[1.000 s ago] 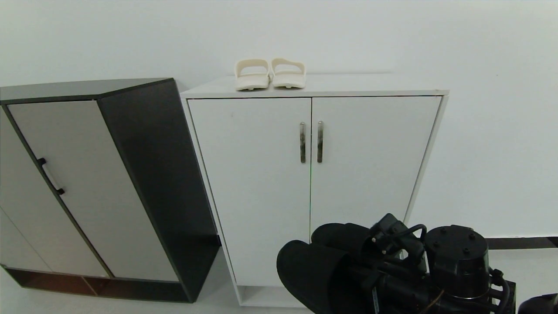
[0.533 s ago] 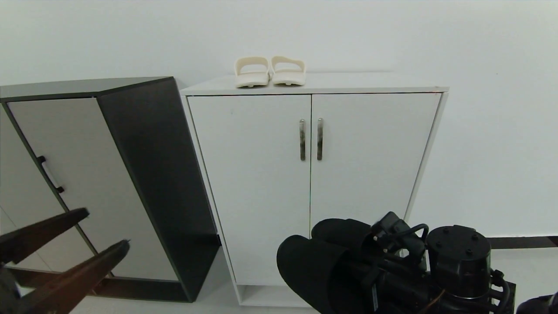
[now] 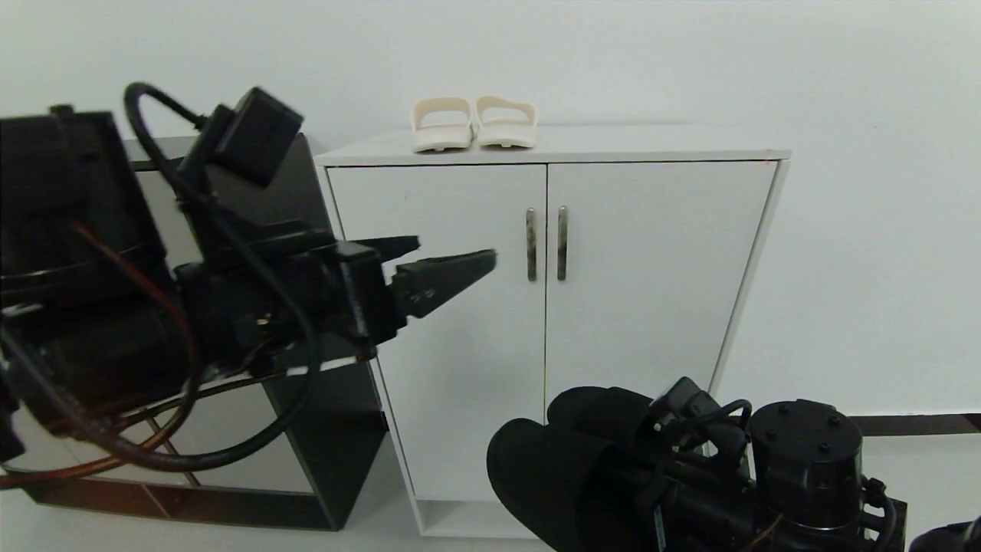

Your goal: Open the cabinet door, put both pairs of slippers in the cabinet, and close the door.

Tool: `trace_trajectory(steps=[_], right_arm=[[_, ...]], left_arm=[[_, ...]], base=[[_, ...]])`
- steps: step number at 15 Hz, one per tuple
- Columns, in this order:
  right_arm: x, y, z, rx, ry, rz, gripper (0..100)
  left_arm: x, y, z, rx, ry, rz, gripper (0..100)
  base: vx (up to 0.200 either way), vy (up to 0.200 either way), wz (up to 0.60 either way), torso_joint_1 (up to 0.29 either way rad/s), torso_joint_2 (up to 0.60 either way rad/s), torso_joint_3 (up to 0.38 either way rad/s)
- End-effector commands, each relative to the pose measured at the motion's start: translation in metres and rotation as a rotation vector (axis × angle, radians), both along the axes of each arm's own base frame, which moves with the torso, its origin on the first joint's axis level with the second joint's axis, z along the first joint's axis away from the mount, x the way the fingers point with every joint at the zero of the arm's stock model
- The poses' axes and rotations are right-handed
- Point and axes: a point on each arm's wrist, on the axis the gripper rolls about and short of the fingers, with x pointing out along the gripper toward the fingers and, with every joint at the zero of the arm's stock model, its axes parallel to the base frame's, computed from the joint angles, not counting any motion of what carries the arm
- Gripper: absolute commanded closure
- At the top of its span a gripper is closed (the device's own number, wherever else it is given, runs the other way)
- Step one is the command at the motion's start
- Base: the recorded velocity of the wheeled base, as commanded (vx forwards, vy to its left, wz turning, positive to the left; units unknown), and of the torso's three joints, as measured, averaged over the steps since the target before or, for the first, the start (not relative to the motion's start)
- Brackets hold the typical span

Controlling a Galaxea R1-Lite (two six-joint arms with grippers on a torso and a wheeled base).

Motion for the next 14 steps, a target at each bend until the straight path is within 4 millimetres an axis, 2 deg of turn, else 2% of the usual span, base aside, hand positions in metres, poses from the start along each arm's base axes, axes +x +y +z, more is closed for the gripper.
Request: trace_trajectory(steps=[1,4,7,10,12,14], right_arm=[[0.000,0.000,0.000,-0.001,0.001,0.001,100],[0.000,0.000,-0.001,-0.003,0.003,0.001,100],[-0.002,-0.002,-0.003,-0.010,0.008,0.001,100],[-0.002,-0.002,-0.002,-0.003,0.000,0.005,100],[-0.003,-0.002,-0.002,-0.003,0.000,0.005,100],[-0.003,-0.002,-0.003,-0.004,0.001,0.006,100]], left_arm=[[0.043,-0.050,-0.005,0.019,0.027,-0.046,0],[0.068,-0.076,-0.012,0.011,0.060,-0.110,0],[0.080,-0.098,-0.015,-0.040,0.123,-0.171,0],[0.085,-0.095,-0.012,-0.031,0.141,-0.230,0],[0.095,-0.086,-0.013,-0.018,0.179,-0.277,0],[0.108,-0.090,-0.017,-0.018,0.180,-0.260,0]], base=[[0.000,0.000,0.00,0.000,0.00,0.000],[0.000,0.000,0.00,0.000,0.00,0.000],[0.000,0.000,0.00,0.000,0.00,0.000],[0.000,0.000,0.00,0.000,0.00,0.000],[0.000,0.000,0.00,0.000,0.00,0.000],[0.000,0.000,0.00,0.000,0.00,0.000]])
